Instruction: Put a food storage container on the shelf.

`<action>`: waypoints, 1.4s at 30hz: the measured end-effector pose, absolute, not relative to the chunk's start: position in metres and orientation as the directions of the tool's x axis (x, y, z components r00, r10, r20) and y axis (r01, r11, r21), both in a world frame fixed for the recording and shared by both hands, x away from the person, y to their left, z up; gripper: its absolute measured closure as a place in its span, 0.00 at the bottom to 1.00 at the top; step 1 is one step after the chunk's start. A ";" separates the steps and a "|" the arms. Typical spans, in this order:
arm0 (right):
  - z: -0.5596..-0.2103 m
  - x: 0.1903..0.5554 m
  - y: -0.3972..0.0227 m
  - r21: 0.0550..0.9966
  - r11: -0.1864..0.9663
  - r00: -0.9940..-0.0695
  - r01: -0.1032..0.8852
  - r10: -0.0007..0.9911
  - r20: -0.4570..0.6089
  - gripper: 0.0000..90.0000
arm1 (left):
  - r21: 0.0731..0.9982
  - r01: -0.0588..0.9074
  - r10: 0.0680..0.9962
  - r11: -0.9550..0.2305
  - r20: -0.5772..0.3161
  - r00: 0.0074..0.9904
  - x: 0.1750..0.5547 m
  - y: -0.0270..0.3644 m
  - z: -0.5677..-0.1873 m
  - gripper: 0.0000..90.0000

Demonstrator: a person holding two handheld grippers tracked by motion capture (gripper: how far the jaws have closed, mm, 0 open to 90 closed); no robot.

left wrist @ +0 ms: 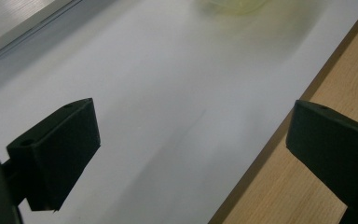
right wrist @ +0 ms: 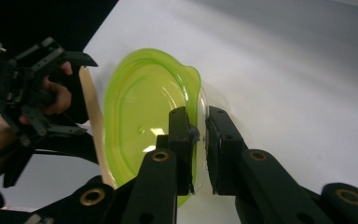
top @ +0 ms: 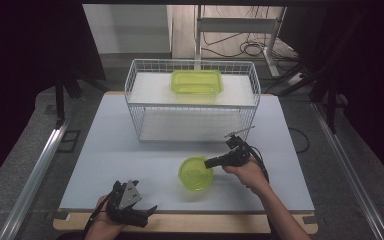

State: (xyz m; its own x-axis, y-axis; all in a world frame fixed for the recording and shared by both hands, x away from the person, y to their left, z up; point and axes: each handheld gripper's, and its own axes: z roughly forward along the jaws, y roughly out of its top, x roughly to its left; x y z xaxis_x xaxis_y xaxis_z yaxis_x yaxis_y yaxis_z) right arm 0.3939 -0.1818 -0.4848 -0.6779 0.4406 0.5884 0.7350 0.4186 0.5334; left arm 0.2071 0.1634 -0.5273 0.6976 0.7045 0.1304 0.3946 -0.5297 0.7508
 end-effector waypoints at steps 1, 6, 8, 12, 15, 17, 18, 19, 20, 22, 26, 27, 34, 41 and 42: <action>-0.484 0.393 -0.182 0.531 0.414 -0.673 0.739 0.436 0.597 0.91 | 0.751 0.394 0.704 -0.530 0.131 0.698 0.207 0.163 -0.527 0.03; -0.481 0.392 -0.185 0.539 0.402 -0.673 0.740 0.449 0.589 0.91 | 0.747 0.392 0.702 -0.537 0.137 0.699 0.207 0.164 -0.527 0.03; -0.479 0.391 -0.187 0.545 0.393 -0.672 0.740 0.453 0.586 0.91 | 0.750 0.394 0.704 -0.532 0.133 0.698 0.207 0.163 -0.527 0.03; -0.474 0.390 -0.191 0.566 0.372 -0.676 0.736 0.455 0.579 0.91 | 0.753 0.395 0.707 -0.527 0.131 0.695 0.207 0.164 -0.527 0.03; -0.466 0.389 -0.193 0.583 0.354 -0.680 0.731 0.452 0.578 0.91 | 0.761 0.396 0.713 -0.514 0.122 0.691 0.208 0.165 -0.526 0.03; -0.460 0.387 -0.195 0.595 0.341 -0.682 0.728 0.448 0.578 0.91 | 0.767 0.398 0.715 -0.503 0.112 0.690 0.208 0.166 -0.526 0.02; -0.457 0.387 -0.195 0.601 0.334 -0.684 0.726 0.444 0.579 0.91 | 0.771 0.401 0.719 -0.495 0.104 0.687 0.208 0.166 -0.526 0.02; -0.453 0.386 -0.196 0.608 0.327 -0.686 0.724 0.440 0.580 0.91 | 0.770 0.401 0.719 -0.496 0.106 0.686 0.208 0.166 -0.526 0.02; -0.449 0.386 -0.197 0.612 0.325 -0.688 0.721 0.438 0.579 0.91 | 0.766 0.400 0.717 -0.503 0.111 0.688 0.208 0.166 -0.526 0.02; -0.444 0.385 -0.198 0.618 0.315 -0.687 0.721 0.441 0.577 0.91 | 0.766 0.401 0.716 -0.502 0.108 0.689 0.208 0.165 -0.527 0.02; -0.432 0.385 -0.200 0.628 0.298 -0.688 0.719 0.435 0.581 0.91 | 0.764 0.399 0.713 -0.508 0.114 0.692 0.208 0.164 -0.527 0.02; -0.429 0.385 -0.200 0.631 0.291 -0.687 0.719 0.433 0.583 0.91 | 0.762 0.399 0.713 -0.510 0.115 0.692 0.208 0.164 -0.527 0.02; -0.407 0.387 -0.205 0.671 0.260 -0.707 0.694 0.423 0.568 0.91 | 0.761 0.399 0.713 -0.511 0.117 0.691 0.208 0.164 -0.527 0.02; -0.386 0.390 -0.207 0.692 0.234 -0.713 0.683 0.419 0.562 0.91 | 0.757 0.400 0.712 -0.517 0.121 0.692 0.208 0.164 -0.527 0.02; -0.384 0.391 -0.207 0.694 0.231 -0.714 0.682 0.420 0.561 0.91 | 0.760 0.399 0.714 -0.513 0.120 0.690 0.208 0.164 -0.527 0.02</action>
